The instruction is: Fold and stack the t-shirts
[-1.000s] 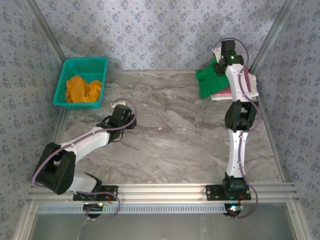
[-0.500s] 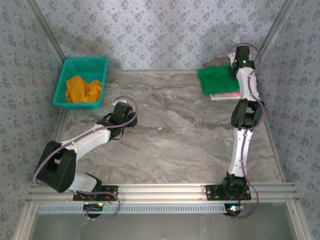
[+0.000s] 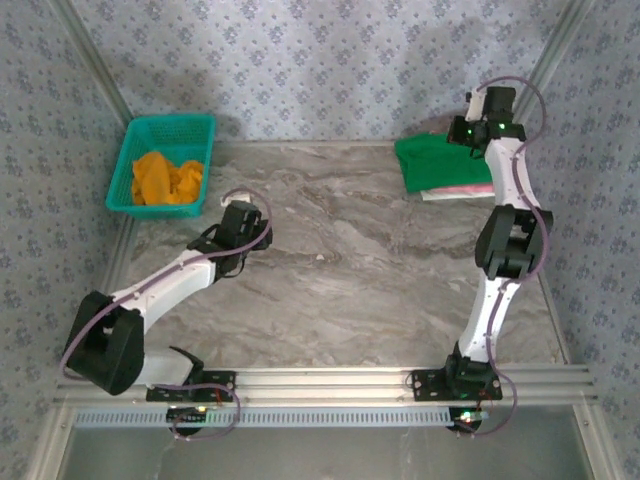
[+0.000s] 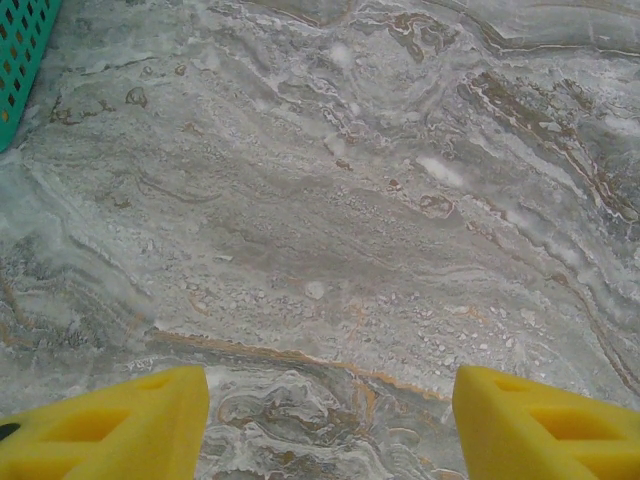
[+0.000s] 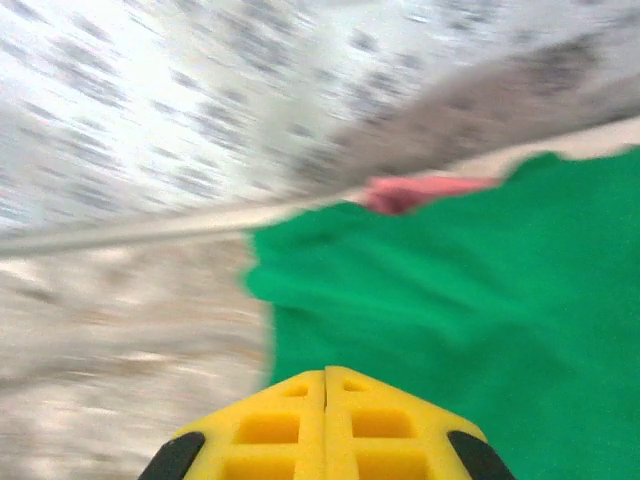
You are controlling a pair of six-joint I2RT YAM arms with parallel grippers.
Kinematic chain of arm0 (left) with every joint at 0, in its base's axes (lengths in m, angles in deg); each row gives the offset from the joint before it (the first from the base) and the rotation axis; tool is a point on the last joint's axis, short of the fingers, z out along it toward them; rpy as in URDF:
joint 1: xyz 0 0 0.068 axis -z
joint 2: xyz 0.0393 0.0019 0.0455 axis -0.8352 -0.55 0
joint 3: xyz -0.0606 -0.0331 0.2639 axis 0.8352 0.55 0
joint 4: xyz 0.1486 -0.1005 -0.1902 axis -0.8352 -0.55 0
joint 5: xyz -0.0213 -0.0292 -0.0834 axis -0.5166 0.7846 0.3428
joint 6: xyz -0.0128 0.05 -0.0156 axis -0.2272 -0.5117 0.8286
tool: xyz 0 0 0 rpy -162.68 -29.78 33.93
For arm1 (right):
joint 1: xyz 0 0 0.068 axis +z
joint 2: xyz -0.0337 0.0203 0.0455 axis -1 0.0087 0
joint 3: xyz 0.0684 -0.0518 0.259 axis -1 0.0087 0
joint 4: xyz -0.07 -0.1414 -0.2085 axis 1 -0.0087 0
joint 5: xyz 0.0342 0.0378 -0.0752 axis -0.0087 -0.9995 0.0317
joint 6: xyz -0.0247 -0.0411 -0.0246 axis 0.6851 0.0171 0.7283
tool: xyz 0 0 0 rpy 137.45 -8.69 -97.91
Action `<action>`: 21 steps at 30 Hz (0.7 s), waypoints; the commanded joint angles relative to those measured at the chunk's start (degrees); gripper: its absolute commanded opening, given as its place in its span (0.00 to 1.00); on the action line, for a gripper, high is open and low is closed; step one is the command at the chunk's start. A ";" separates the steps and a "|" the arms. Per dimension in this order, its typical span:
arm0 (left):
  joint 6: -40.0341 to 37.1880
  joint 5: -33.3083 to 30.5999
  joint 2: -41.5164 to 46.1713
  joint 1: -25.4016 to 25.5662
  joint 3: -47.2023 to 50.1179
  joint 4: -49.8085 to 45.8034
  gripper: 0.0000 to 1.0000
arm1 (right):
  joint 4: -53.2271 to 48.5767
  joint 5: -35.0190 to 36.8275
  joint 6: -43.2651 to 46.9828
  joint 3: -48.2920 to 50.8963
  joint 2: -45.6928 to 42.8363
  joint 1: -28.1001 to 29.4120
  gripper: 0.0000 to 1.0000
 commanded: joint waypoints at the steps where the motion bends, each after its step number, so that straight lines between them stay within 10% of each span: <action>1: -0.22 -0.20 1.04 -0.46 -0.86 0.40 0.66 | 6.83 -14.89 -11.87 -2.62 8.05 -0.52 0.00; 13: 0.44 1.76 6.30 -1.49 6.72 7.56 0.66 | 15.15 -18.12 -28.65 -13.17 27.42 -8.20 0.00; 21: -1.01 2.25 9.98 -3.69 7.49 7.19 0.68 | 17.92 -20.87 -30.22 -7.75 18.64 -6.94 0.00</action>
